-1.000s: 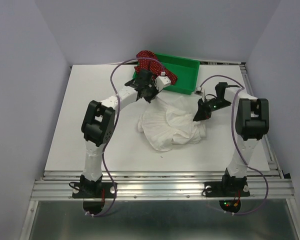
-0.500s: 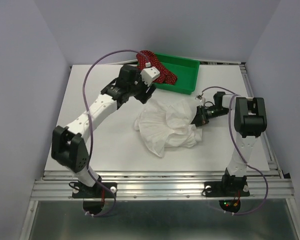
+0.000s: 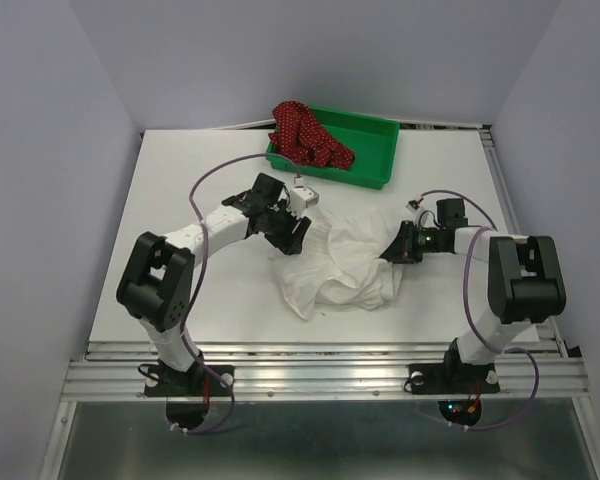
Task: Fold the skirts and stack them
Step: Fold the skirt
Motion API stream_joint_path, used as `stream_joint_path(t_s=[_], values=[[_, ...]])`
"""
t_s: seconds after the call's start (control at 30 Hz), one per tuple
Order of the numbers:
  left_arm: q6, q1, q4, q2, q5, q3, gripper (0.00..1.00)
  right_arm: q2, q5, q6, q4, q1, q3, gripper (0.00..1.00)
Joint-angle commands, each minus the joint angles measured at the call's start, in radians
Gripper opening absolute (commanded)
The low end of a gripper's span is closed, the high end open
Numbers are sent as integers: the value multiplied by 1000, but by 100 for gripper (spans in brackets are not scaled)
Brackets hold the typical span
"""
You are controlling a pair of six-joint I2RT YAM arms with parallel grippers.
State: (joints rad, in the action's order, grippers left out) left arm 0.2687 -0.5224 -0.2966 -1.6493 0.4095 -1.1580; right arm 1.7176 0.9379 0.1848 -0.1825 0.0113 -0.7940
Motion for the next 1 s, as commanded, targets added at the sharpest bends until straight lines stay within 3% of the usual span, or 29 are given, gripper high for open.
stream_joint_path(t_s=[0.0,0.07,0.17,0.27,0.33,0.4,0.47,0.57,0.67,0.8,0.87,0.97], values=[[-34,-4,2,-95,46,-52,63,-137,-80,9,42,-28,-23,24],[-40,-4,7,-156,32,-77,61,-196,-102,-81,-100,-28,-50,59],[-20,-2,-18,-228,-29,-141,60,-258,-207,-114,-239,-28,-117,73],[47,4,-45,-291,-110,-200,56,-295,-292,-139,-276,-14,-166,80],[124,9,-39,-299,-151,-213,53,-296,-339,-151,-273,-4,-198,80],[217,10,-36,-317,-184,-244,53,-235,-340,-143,-272,6,-223,73],[279,24,-45,-346,-238,-275,52,-153,-263,-136,-268,6,-226,59],[366,39,-33,-340,-261,-330,54,-92,-171,-58,-230,6,-203,49],[423,50,-21,-273,-256,-382,61,-81,-64,28,-122,6,-148,49],[454,32,43,-95,-238,-338,72,-125,-13,117,55,6,-96,50],[455,-10,9,-19,-299,-328,73,-119,-30,152,101,6,-111,49],[411,-173,-42,66,-354,-276,76,-78,-43,200,136,6,-99,44]])
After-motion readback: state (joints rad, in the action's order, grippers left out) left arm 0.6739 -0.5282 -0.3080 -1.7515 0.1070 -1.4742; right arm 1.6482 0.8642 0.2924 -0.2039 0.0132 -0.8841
